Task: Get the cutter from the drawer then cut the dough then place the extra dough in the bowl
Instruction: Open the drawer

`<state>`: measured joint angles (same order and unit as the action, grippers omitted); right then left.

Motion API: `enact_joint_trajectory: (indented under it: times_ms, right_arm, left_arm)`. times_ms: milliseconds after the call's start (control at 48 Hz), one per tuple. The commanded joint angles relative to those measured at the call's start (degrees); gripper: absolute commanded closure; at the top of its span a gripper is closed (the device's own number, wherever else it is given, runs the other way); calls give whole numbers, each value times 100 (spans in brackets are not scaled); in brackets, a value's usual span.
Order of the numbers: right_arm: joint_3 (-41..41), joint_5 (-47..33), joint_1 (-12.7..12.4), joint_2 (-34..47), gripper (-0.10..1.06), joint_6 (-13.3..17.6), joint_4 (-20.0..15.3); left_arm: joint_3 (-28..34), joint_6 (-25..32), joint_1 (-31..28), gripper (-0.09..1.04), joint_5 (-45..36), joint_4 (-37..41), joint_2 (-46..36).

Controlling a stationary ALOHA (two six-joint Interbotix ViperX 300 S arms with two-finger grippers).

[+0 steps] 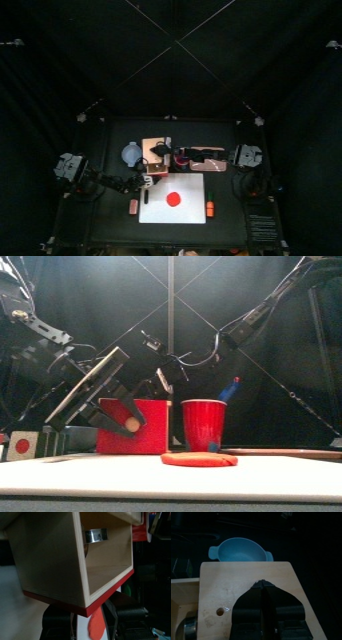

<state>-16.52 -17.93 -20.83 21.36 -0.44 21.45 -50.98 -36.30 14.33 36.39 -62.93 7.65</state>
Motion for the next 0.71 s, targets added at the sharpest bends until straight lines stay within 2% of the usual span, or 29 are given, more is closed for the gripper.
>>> enact_joint_trajectory:
  times_ms: [21, 458, 708]
  right_arm:
    - [79, 53, -35, -44, 100, 9, -9]
    - [114, 62, -26, -44, 100, 9, -9]
    - [114, 62, -26, -44, 100, 9, -9]
  left_arm:
    - [158, 26, 229, 33, -35, -44, -35]
    - [343, 44, 246, 29, -26, -105, 193]
    - [343, 53, 246, 14, -18, -97, 185]
